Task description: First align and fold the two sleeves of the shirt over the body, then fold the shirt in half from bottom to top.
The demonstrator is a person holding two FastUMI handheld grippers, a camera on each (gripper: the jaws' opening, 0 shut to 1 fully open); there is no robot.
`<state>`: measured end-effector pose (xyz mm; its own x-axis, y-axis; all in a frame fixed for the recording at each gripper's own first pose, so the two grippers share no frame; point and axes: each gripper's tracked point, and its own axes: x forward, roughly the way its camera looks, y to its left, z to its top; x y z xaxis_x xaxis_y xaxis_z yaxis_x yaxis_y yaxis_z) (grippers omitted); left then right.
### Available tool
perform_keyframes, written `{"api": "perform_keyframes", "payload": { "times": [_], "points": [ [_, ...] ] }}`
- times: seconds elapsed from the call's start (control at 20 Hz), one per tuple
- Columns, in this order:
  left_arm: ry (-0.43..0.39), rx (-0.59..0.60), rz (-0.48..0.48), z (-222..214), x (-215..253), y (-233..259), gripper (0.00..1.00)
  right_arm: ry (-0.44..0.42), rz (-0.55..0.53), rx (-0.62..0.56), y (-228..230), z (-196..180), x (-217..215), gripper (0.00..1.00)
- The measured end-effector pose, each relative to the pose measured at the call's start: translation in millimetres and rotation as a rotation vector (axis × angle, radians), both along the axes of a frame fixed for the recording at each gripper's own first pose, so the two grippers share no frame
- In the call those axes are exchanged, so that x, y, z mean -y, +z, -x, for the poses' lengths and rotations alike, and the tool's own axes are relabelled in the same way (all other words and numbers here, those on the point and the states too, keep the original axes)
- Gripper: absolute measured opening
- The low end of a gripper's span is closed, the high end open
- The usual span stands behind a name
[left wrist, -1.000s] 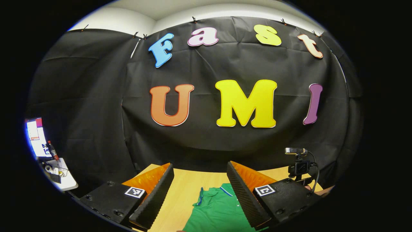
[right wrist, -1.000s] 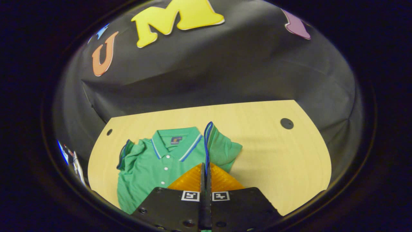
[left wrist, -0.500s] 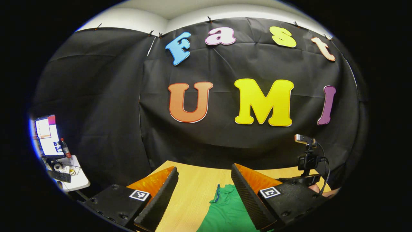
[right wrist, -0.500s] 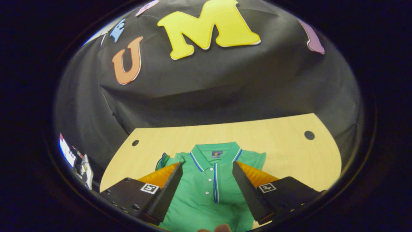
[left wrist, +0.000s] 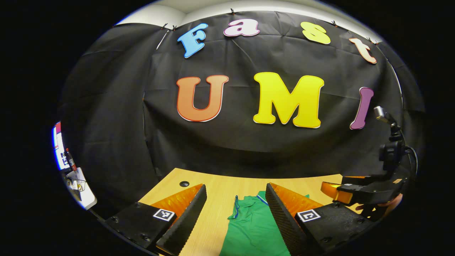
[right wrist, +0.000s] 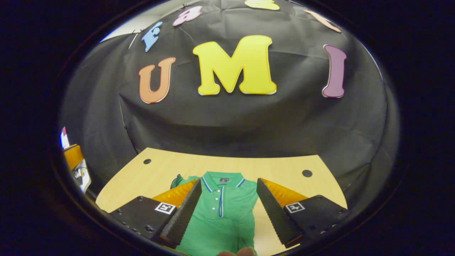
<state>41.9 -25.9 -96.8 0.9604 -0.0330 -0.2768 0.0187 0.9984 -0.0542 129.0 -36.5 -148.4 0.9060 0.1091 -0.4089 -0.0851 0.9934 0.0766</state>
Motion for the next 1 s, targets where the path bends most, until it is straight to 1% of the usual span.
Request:
{"api": "perform_keyframes", "payload": {
  "times": [0.15,0.25,0.3,0.35,0.4,0.6,0.7,0.85,0.9,0.95,1.0],
  "points": [
    [-0.058,-0.055,-0.014,-17,5,-27,1.0,-0.033,-0.001,0.039,20,27,12,0.96],
    [-0.1,-0.105,-0.006,-31,11,-53,1.0,-0.053,0.001,0.055,29,42,21,0.95],
    [-0.114,-0.142,-0.008,-38,13,-69,1.0,-0.067,0.003,0.059,32,48,27,1.0],
    [-0.12,-0.17,-0.011,-47,10,-83,1.0,-0.079,0.003,0.059,34,54,31,1.0],
    [-0.122,-0.194,-0.008,-54,9,-96,1.0,-0.092,0.008,0.055,34,60,37,0.96],
    [-0.11,-0.303,0.027,-77,0,-148,1.0,-0.119,0.056,0.027,30,89,54,0.96],
    [-0.109,-0.36,0.039,-87,-1,-178,1.0,-0.138,0.06,0.02,31,100,59,0.96],
    [-0.102,-0.471,0.022,-98,-7,-224,1.0,-0.148,0.031,-0.025,26,111,58,0.95],
    [-0.103,-0.498,0.006,-103,-9,-237,1.0,-0.147,0.023,-0.041,25,113,58,0.92],
    [-0.107,-0.514,-0.012,-110,-11,-248,1.0,-0.151,0.024,-0.045,25,112,60,0.96],
    [-0.111,-0.525,-0.032,-117,-13,-258,1.0,-0.156,0.029,-0.046,24,112,63,0.96]
  ]
}}
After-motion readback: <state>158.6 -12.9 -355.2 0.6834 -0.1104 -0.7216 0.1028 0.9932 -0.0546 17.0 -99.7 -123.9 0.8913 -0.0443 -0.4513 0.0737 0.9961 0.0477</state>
